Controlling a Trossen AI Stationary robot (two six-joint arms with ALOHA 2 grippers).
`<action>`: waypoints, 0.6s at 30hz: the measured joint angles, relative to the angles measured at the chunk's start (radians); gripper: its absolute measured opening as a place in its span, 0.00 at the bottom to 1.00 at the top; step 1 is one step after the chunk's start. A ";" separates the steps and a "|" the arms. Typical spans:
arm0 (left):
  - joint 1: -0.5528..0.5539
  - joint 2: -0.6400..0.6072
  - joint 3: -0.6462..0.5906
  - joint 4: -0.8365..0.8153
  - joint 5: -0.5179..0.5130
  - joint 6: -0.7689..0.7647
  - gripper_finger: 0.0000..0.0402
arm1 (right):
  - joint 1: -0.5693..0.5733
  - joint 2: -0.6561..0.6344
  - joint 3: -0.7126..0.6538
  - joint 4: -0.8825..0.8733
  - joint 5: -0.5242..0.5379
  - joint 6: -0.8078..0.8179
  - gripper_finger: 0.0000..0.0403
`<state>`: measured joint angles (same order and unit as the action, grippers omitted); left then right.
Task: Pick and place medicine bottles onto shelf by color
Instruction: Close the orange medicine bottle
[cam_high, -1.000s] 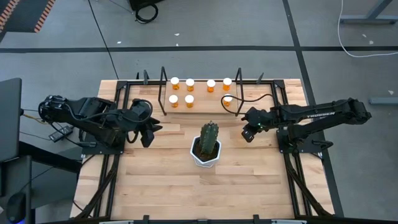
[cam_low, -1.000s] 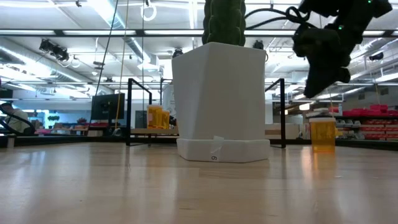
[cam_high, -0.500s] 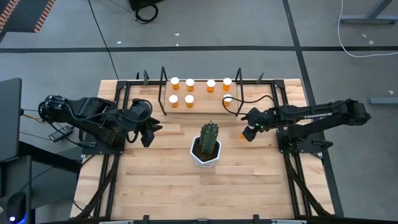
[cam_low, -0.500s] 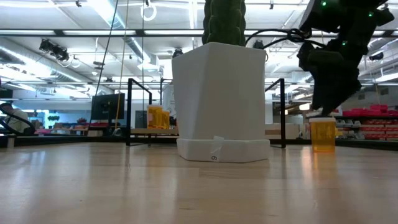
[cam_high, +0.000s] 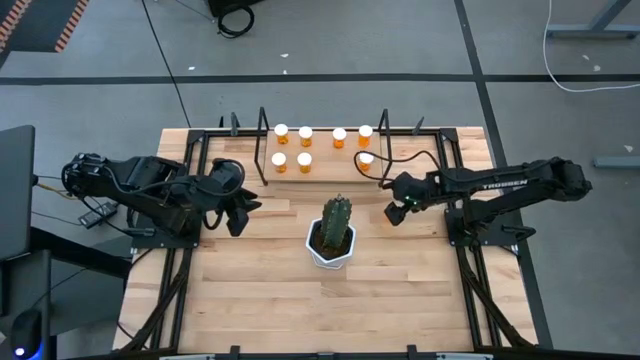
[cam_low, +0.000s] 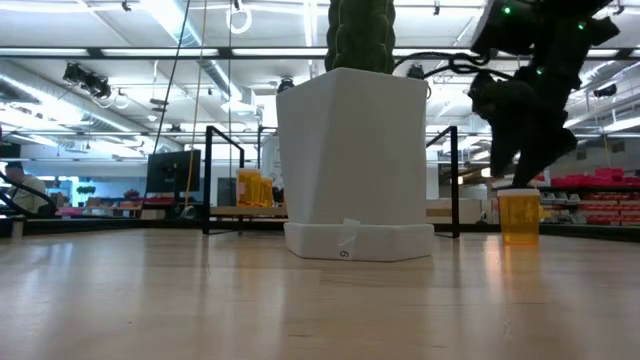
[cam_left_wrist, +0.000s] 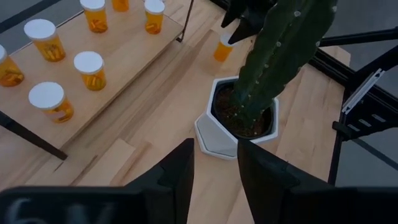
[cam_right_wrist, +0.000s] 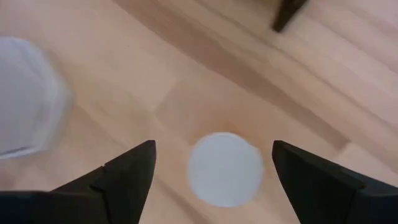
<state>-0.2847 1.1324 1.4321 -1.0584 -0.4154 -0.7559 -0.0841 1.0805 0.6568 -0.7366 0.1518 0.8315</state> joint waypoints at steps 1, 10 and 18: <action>0.000 0.000 0.000 0.000 0.000 0.000 0.33 | -0.003 0.005 0.015 0.000 -0.018 0.009 0.82; 0.000 0.000 0.000 0.000 0.000 -0.057 0.33 | -0.041 0.034 0.115 -0.087 -0.023 -0.089 0.82; 0.000 0.021 -0.001 -0.001 -0.033 -0.103 0.32 | -0.105 0.199 0.225 -0.237 -0.172 -0.289 0.82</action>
<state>-0.2844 1.1530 1.4307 -1.0590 -0.4480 -0.8586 -0.1894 1.2792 0.8813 -0.9735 -0.0203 0.5428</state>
